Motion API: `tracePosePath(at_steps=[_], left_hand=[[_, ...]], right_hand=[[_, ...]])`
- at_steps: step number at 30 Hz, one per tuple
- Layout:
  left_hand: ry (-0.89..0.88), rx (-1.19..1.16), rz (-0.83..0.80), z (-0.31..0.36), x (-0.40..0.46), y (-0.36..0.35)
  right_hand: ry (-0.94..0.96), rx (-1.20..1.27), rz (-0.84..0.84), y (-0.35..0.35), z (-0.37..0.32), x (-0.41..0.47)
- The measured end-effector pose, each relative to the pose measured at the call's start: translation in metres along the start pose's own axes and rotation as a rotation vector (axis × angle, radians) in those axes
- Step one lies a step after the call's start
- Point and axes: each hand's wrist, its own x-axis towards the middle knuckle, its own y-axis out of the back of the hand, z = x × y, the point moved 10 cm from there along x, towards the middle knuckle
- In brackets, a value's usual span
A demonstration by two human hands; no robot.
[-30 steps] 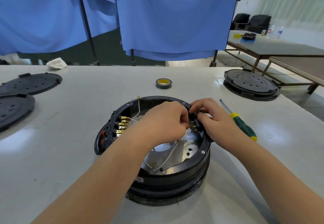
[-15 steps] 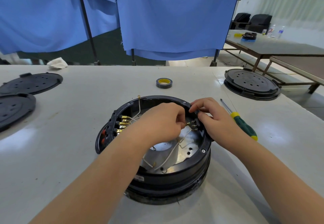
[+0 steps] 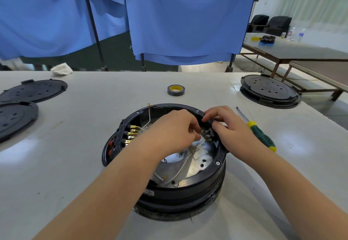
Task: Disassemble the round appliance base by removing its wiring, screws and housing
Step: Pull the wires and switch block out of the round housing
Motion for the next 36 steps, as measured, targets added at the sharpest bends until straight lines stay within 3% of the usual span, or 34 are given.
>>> tracePosePath(at_steps=[13, 27, 36], left_hand=[[-0.034, -0.049, -0.099, 0.014, -0.008, -0.005], [-0.02, -0.061, -0.064, 0.009, -0.002, -0.01], [-0.044, -0.062, -0.249, 0.009, -0.009, -0.013]], right_hand=[[-0.009, 0.016, 0.003, 0.0, -0.001, -0.001], [-0.025, -0.004, -0.011, 0.0, -0.002, -0.001], [-0.033, 0.013, -0.012, 0.0, -0.001, -0.003]])
